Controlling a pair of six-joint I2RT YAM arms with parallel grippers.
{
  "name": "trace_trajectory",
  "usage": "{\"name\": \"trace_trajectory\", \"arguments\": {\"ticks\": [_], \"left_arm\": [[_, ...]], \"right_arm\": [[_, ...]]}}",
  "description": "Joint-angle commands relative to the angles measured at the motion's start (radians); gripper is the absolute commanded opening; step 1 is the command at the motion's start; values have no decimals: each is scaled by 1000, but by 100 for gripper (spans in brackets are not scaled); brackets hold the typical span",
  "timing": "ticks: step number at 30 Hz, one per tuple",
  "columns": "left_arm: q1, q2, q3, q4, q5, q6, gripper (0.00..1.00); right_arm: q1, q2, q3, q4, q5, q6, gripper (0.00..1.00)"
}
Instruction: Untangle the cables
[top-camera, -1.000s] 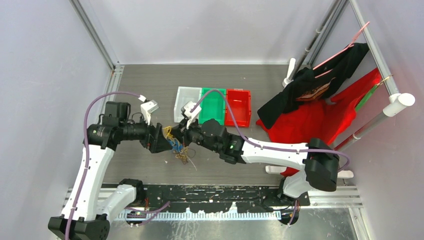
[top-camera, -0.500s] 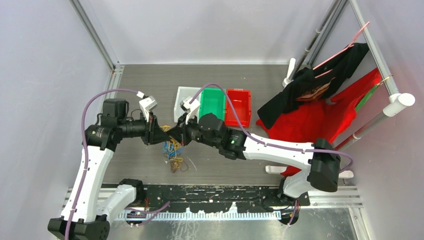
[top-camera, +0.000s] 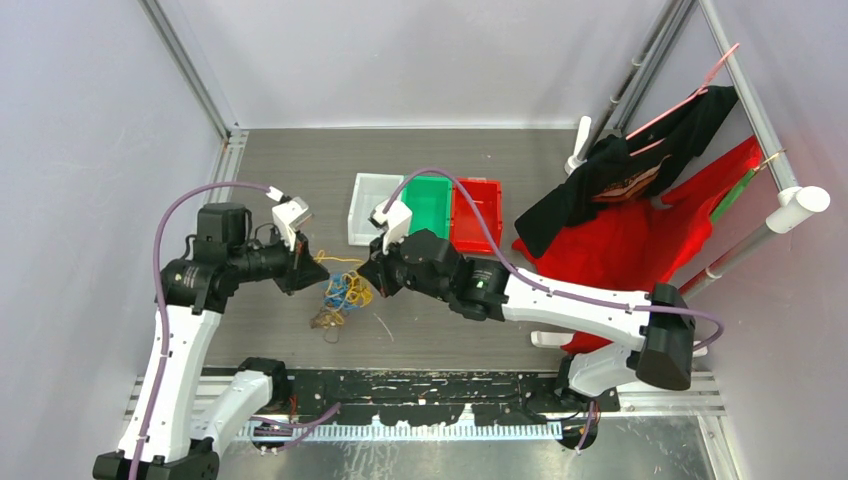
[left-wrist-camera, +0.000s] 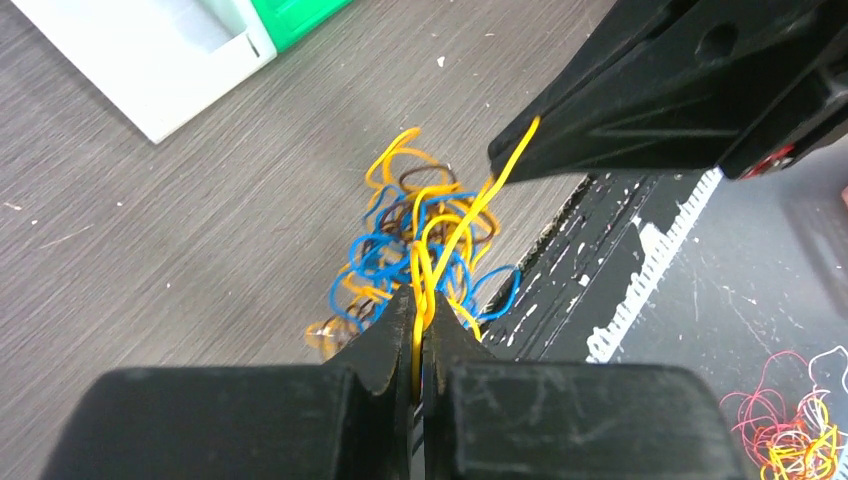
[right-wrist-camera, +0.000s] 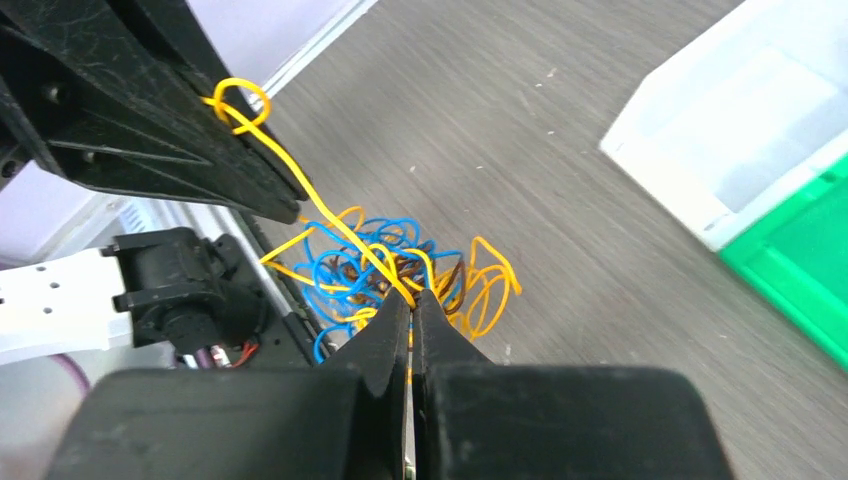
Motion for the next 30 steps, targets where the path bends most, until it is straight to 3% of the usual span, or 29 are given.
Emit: {"name": "trace_trajectory", "arguments": {"ticks": [1,5,12,18,26,30], "left_arm": [[-1,-24,43,-9,-59,40,0],[0,-26,42,10,-164,60,0],[0,-40,16,77,-465,149,0],[0,-121,-8,68,-415,290,0],[0,-270,-52,119,-443,666,0],[0,-330,-67,276,-451,611,0]], "right_arm": [[-1,-70,58,-63,142,-77,1],[-2,-85,91,-86,160,-143,1],[-2,-80,151,-148,231,-171,1],[-3,-80,164,-157,243,-143,1],[-7,-50,236,-287,246,-197,1],[-7,-7,271,-341,231,-230,1]]}}
